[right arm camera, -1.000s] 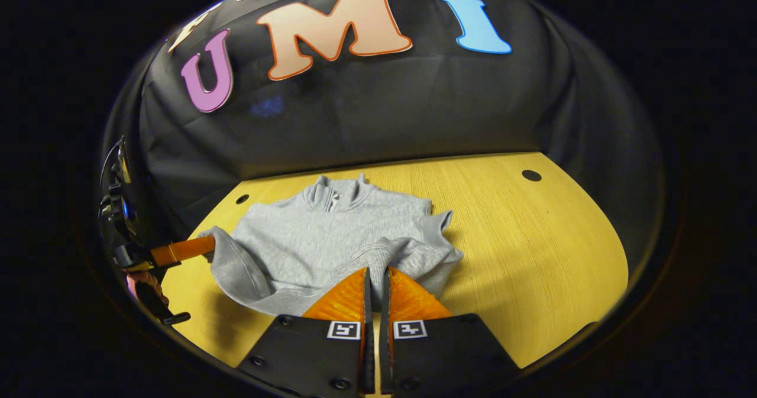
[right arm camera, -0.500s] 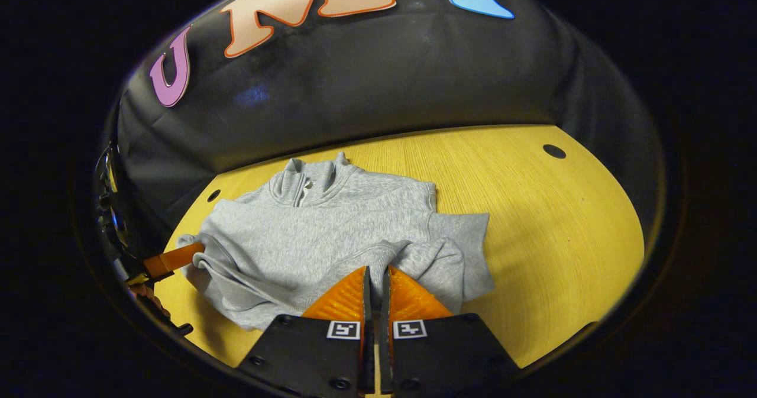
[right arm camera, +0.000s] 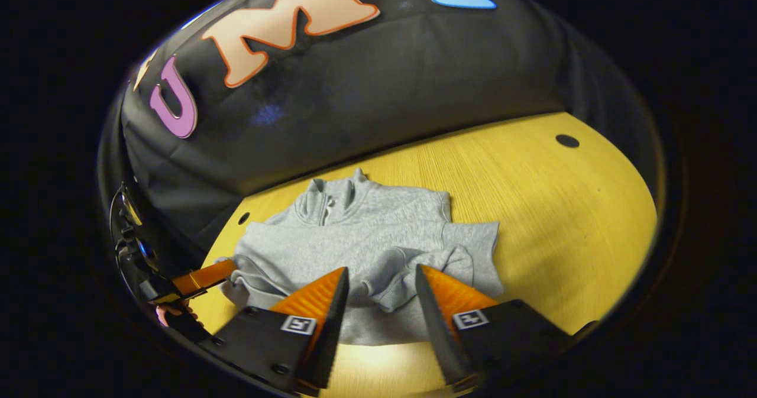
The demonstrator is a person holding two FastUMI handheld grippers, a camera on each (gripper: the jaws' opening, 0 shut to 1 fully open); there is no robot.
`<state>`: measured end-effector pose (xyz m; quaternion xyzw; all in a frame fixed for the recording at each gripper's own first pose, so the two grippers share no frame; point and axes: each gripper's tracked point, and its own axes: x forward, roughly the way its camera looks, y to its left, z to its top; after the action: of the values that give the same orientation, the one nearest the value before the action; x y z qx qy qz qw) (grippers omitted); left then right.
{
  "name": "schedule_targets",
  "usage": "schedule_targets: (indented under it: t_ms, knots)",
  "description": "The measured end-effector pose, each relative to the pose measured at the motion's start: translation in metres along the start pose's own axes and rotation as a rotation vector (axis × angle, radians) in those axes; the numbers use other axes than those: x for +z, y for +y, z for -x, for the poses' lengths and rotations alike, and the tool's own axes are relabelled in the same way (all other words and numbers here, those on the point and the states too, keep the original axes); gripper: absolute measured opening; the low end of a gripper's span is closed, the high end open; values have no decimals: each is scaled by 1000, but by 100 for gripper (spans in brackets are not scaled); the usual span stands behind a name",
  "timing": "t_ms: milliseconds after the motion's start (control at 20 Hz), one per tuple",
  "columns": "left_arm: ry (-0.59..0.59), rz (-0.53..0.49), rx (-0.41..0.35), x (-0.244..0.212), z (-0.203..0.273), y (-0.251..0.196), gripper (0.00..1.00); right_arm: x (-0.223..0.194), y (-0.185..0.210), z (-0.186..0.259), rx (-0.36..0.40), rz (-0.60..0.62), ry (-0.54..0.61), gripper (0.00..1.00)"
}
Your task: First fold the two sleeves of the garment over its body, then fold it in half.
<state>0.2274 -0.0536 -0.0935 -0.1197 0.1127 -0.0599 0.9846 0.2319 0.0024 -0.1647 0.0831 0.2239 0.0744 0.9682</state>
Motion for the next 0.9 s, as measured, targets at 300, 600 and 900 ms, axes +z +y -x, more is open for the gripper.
schedule_targets:
  t_ms: [300, 600, 900]
  knots:
    - [-64, -332, -43, 50, 72, -5, 90, 43, 16, 73, 16, 81, -115, 93]
    - [-78, -389, -107, 60, 149, -23, 90, 68, 31, 164, -3, 128, -246, 94]
    - [-67, -331, -162, 38, 208, -43, 89, 46, 44, 231, -52, 144, -273, 98]
